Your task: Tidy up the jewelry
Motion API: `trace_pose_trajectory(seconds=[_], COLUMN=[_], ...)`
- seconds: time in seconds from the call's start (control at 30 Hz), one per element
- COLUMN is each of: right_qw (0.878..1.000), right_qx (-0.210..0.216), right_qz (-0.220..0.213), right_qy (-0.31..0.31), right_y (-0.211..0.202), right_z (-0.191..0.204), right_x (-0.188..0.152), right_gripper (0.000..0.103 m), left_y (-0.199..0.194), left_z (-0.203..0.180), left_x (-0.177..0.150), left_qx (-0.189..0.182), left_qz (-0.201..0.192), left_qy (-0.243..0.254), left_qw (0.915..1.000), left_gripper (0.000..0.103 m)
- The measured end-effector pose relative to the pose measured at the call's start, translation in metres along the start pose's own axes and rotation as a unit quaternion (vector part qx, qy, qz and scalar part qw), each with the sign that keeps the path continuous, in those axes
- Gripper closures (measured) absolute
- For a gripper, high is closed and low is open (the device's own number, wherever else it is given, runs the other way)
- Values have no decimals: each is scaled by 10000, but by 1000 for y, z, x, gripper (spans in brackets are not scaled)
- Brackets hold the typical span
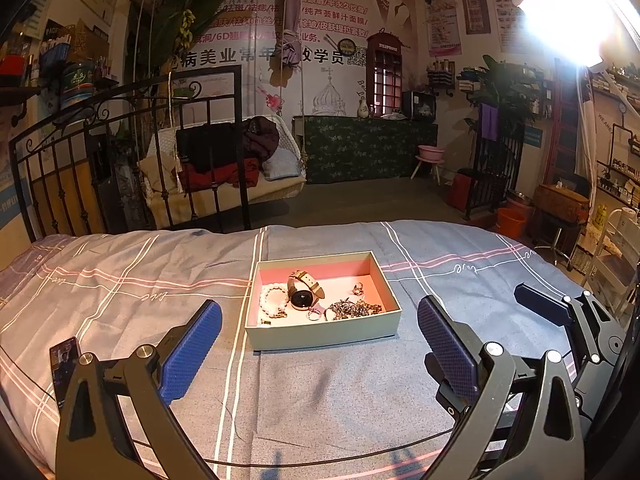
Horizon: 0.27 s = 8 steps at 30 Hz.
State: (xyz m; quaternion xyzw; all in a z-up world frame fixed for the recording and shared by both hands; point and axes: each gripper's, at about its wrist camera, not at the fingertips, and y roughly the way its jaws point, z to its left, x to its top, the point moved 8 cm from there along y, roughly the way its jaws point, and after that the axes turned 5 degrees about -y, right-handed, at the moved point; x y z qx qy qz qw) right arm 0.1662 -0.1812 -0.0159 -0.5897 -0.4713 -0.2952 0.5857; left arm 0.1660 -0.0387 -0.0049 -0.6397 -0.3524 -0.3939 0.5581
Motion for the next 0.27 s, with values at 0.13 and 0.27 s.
trace_pose_trajectory(seconds=[0.13,0.27], right_qw=[10000,10000], right_qx=[0,9], right_qz=[5,24], right_qy=[4,2], right_y=[0,1], right_z=[-1,-1], right_x=[0,-1], right_gripper=[5,5], left_y=[1,5], left_z=[5,5], left_x=[2,2], left_qx=[45,37], left_qz=[71,155], left_qy=[-106,-174], left_qw=[9999,9997], left_gripper=[6,6])
